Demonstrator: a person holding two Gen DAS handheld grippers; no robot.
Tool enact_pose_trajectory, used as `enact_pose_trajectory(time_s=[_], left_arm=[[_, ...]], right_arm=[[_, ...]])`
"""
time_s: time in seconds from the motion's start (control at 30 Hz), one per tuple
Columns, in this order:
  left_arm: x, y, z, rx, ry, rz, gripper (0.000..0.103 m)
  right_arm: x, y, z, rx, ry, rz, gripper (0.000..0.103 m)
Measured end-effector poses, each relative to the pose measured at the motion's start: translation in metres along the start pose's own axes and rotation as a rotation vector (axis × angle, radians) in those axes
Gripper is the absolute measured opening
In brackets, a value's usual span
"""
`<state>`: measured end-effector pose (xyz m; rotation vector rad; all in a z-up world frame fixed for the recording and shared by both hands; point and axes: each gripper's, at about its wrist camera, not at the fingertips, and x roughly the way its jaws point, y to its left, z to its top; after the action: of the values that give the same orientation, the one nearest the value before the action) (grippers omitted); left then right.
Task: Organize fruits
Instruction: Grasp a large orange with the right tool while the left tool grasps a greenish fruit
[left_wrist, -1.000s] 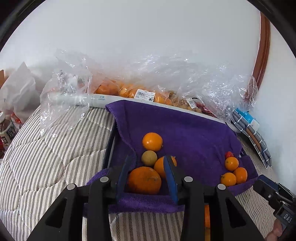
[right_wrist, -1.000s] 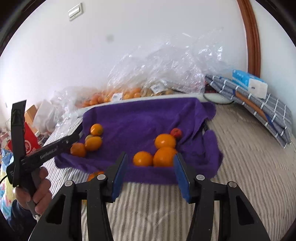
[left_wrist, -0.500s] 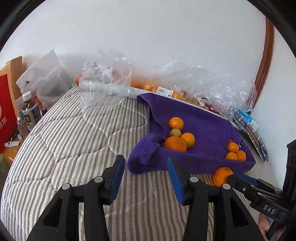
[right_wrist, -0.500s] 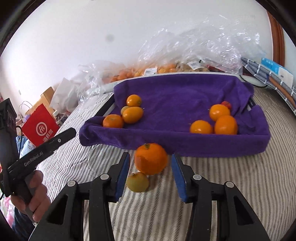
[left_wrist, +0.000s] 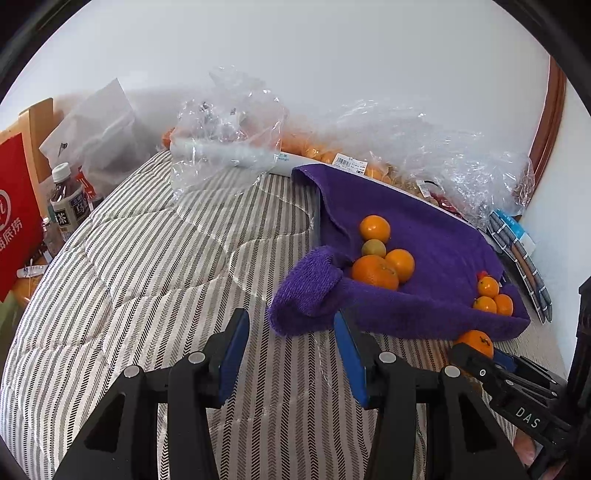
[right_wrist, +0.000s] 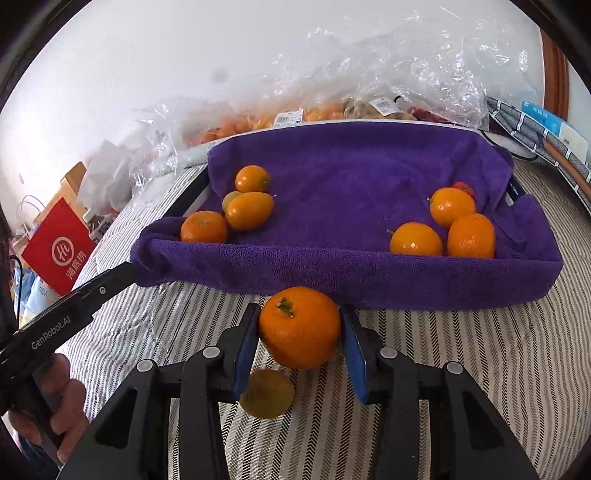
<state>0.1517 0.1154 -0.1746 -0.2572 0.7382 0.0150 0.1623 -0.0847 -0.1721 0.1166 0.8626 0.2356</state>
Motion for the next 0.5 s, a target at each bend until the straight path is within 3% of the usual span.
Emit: enact_pose_trajectory(time_s=[0.23, 0.4, 0.5], left_arm=[[0.006, -0.001, -0.002, 0.002, 0.026, -0.007, 0.045], [0.009, -0.008, -0.003, 0.043, 0.056, -0.018, 0.045], [0.01, -0.012, -0.003, 0.066, 0.069, -0.022, 0.045]], right_arm=[[-0.036, -0.005, 0.001, 0.03, -0.126, 0.05, 0.042], [-0.067, -0.017, -0.004, -0.001, -0.199, -0.016, 0.042], [-0.077, -0.032, -0.011, -0.019, -0.195, -0.073, 0.042]])
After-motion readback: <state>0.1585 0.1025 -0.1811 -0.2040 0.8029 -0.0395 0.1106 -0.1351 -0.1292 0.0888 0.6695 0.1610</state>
